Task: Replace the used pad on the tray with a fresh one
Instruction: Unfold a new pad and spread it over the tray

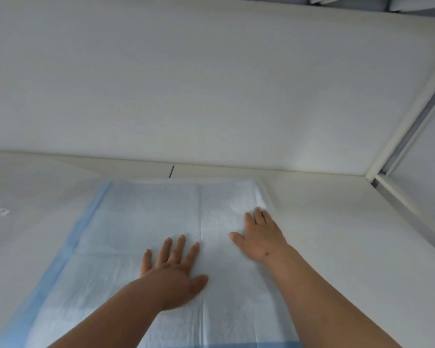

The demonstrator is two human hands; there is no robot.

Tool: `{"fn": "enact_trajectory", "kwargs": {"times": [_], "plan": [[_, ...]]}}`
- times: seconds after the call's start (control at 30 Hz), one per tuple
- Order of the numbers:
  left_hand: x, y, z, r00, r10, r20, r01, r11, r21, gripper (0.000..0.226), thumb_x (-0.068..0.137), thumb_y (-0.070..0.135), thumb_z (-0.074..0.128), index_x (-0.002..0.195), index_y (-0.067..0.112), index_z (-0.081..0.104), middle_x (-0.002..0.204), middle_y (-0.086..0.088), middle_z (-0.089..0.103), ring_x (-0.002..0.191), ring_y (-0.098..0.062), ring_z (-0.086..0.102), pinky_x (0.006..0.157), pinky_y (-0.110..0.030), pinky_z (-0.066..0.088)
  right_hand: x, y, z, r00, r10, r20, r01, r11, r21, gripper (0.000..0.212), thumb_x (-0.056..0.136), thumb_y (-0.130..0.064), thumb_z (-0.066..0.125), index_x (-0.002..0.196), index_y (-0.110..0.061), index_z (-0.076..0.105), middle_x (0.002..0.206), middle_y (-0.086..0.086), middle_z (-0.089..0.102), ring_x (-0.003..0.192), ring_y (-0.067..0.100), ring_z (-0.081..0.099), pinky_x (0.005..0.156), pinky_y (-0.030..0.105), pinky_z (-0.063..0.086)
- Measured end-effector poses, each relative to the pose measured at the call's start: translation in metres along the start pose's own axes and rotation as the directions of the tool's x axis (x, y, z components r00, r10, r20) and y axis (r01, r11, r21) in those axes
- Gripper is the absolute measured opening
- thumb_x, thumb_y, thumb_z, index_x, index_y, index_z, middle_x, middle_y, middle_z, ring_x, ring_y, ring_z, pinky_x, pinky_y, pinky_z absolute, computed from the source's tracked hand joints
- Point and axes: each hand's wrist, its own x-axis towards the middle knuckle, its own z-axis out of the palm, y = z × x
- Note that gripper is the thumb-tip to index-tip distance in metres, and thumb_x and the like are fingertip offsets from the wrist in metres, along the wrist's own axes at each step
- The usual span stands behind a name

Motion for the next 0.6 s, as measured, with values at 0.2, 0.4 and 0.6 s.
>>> {"fn": "enact_trajectory", "kwargs": {"times": [0.2, 0.4, 0.6], "plan": [[0.003, -0.008, -0.017, 0.998, 0.013, -0.057, -0.012, 1.000, 0.025, 0.103, 0.066, 0.087, 0.043, 0.148, 0.050, -0.006, 0.161, 0.009, -0.008, 0.148, -0.022, -0.007, 0.116, -0.052, 0.001, 0.036, -0.013, -0.010, 0.998, 0.015, -0.069, -0.016, 1.000, -0.023, 0.091, 0.092, -0.066, 0.034, 0.155, -0.009, 0.003, 0.163, 0.015, -0.008, 0.150, 0.029, -0.011, 0.122, 0.040, 0.002], [0.005, -0.011, -0.007, 0.999, 0.023, -0.028, -0.022, 1.000, 0.006, 0.103, 0.068, 0.088, 0.038, 0.146, 0.050, -0.016, 0.160, 0.008, -0.019, 0.147, -0.021, -0.020, 0.113, -0.058, -0.014, 0.073, -0.004, 0.000, 0.997, 0.078, -0.013, -0.078, 0.997, 0.023, 0.096, 0.090, -0.072, 0.026, 0.155, -0.006, 0.000, 0.163, 0.017, -0.005, 0.150, 0.028, -0.006, 0.122, 0.039, 0.000], [0.008, -0.011, -0.005, 0.999, 0.043, -0.004, -0.043, 0.999, -0.005, 0.116, 0.045, 0.099, 0.017, 0.144, 0.051, -0.021, 0.158, 0.011, -0.026, 0.145, -0.017, -0.024, 0.111, -0.058, -0.019, 0.096, -0.011, -0.006, 0.995, 0.104, -0.008, -0.103, 0.994, 0.030, 0.101, 0.087, -0.075, 0.030, 0.155, -0.005, 0.001, 0.163, 0.016, -0.008, 0.150, 0.028, -0.010, 0.122, 0.037, -0.001]]}}
